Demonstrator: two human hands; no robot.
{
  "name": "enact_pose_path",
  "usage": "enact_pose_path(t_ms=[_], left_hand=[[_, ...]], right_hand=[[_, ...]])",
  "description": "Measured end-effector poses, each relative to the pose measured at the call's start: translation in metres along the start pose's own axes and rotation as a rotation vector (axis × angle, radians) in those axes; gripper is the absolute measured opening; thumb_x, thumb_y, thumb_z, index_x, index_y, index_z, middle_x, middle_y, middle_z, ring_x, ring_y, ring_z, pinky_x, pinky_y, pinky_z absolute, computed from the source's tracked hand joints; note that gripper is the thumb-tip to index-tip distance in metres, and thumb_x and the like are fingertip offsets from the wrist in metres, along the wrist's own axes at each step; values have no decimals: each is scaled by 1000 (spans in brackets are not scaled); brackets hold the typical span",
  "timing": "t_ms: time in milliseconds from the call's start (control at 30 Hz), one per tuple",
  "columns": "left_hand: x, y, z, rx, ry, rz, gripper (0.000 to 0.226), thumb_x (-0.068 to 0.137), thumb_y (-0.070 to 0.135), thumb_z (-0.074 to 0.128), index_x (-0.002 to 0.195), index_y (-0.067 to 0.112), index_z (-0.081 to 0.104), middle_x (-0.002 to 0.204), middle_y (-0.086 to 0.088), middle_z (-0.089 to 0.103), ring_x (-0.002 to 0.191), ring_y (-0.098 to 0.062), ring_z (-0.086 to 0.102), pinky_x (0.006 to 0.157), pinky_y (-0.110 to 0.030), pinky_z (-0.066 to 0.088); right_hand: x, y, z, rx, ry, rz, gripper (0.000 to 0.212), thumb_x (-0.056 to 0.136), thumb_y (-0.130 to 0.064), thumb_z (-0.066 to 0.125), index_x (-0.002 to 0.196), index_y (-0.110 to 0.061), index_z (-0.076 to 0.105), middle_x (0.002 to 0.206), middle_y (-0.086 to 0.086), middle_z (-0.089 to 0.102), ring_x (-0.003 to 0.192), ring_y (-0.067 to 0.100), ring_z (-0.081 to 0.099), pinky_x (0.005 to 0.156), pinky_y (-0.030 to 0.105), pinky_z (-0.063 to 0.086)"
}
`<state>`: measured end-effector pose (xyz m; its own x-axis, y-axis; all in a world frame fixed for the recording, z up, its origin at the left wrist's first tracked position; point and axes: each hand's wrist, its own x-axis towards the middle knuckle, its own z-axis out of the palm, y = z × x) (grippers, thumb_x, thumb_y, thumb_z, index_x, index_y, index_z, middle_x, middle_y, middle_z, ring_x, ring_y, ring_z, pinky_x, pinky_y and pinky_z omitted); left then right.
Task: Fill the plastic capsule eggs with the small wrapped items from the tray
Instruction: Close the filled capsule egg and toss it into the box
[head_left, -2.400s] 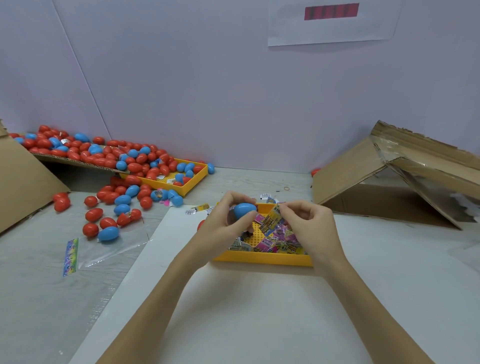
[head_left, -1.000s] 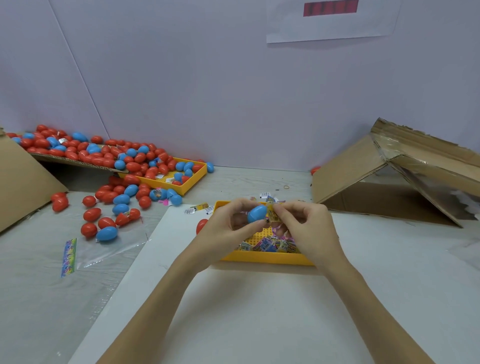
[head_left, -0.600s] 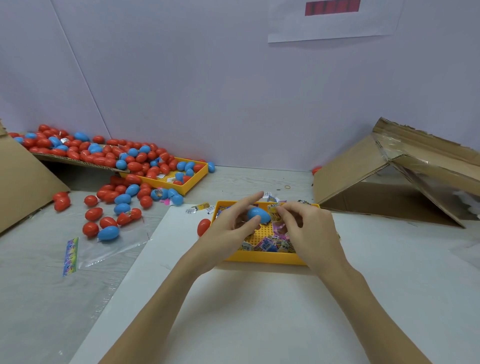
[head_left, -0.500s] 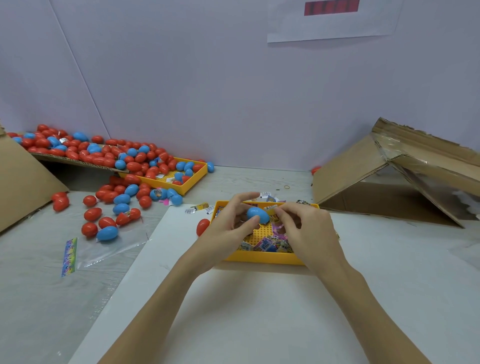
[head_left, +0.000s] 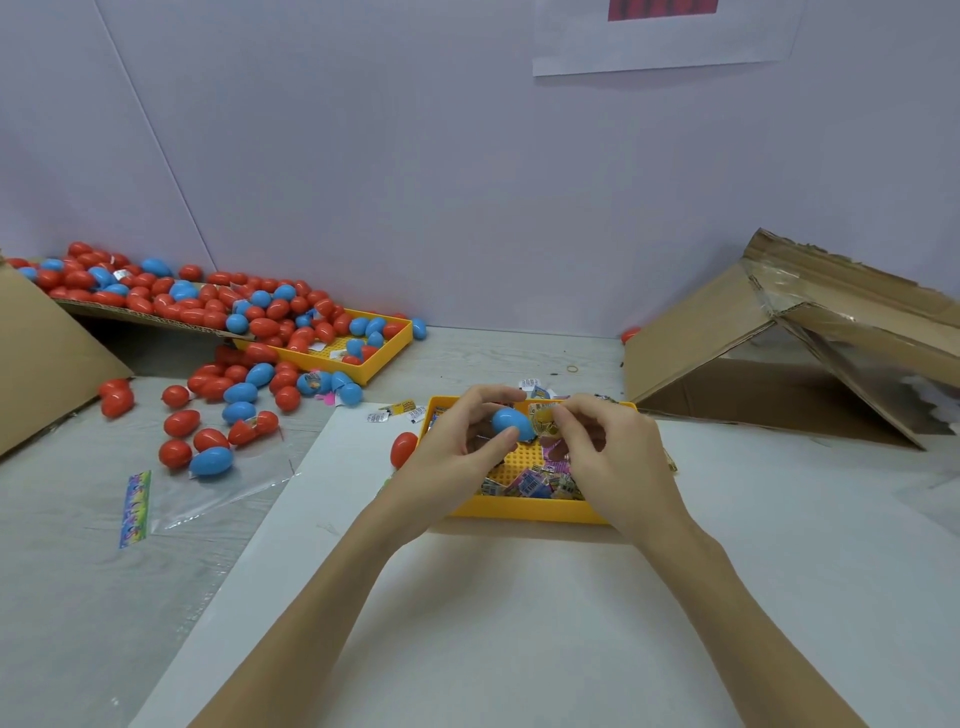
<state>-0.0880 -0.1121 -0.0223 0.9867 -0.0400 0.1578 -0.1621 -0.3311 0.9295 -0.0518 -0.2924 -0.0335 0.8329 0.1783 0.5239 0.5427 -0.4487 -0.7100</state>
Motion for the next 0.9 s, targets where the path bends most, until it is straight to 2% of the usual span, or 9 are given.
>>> enact_pose_path(t_ms=[167, 233, 333, 400, 500, 567, 667, 833, 900], left_hand=[[0, 1, -1, -36, 16, 8, 29, 104, 15, 55, 130, 27, 61, 128, 3, 62, 114, -12, 62, 98, -28, 55], [1, 2, -2, -59, 30, 4, 28, 106, 11, 49, 124, 25, 65, 125, -1, 63, 101, -14, 64, 86, -23, 54], [1, 2, 1, -96, 75, -26, 36, 107, 7, 35, 106, 22, 68, 105, -1, 60, 70, -2, 55, 65, -15, 46], [1, 0, 3, -86, 79, -18, 31, 108, 21, 37, 101, 22, 67, 90, 3, 57, 64, -1, 51, 60, -14, 43], [1, -4, 6, -7, 69, 27, 16, 103, 39, 55, 99, 26, 65, 82, 17, 59, 72, 1, 57, 65, -15, 46], [3, -7, 7, 81, 96, 78, 6, 99, 30, 64, 99, 23, 64, 87, 23, 62, 85, 4, 60, 71, -13, 50], [3, -8, 6, 103, 126, 110, 4, 98, 23, 66, 95, 24, 64, 92, 20, 61, 88, 3, 59, 71, -13, 51], [4, -8, 6, 90, 179, 88, 8, 98, 26, 66, 91, 28, 64, 91, 19, 62, 85, 5, 60, 67, -11, 51], [4, -8, 6, 87, 184, 89, 7, 97, 25, 67, 91, 28, 64, 91, 20, 62, 84, 5, 60, 67, -10, 51]], right_hand=[[-1, 0, 3, -32, 4, -19, 16, 101, -22, 62, 95, -14, 75, 78, -3, 72, 73, 13, 67, 68, 39, 55], [0, 0, 3, -4, 31, -9, 14, 99, -21, 66, 95, -15, 78, 84, -3, 73, 77, 11, 67, 70, 36, 56], [2, 1, 2, 66, 54, 35, 11, 97, -19, 69, 94, -18, 79, 86, -4, 73, 73, 8, 69, 69, 31, 58], [2, 1, 2, 112, 36, 48, 11, 96, -16, 69, 93, -19, 79, 83, -4, 72, 68, 10, 70, 67, 33, 59], [1, 0, 3, 115, 2, 40, 11, 97, -17, 68, 97, -19, 79, 84, -6, 71, 66, 10, 70, 66, 32, 61], [1, 0, 3, 126, -15, 39, 11, 97, -16, 68, 97, -19, 78, 85, -6, 71, 66, 9, 69, 64, 25, 59], [0, -3, 4, 164, -25, 65, 8, 96, -17, 69, 96, -23, 76, 80, -4, 71, 68, 7, 70, 62, 17, 57], [0, -7, 5, 284, -15, 165, 8, 94, -25, 73, 92, -17, 74, 77, -3, 74, 74, 13, 72, 70, 28, 60], [0, -7, 5, 299, -57, 196, 8, 96, -26, 70, 91, -20, 74, 80, -5, 74, 78, 11, 71, 73, 27, 59]])
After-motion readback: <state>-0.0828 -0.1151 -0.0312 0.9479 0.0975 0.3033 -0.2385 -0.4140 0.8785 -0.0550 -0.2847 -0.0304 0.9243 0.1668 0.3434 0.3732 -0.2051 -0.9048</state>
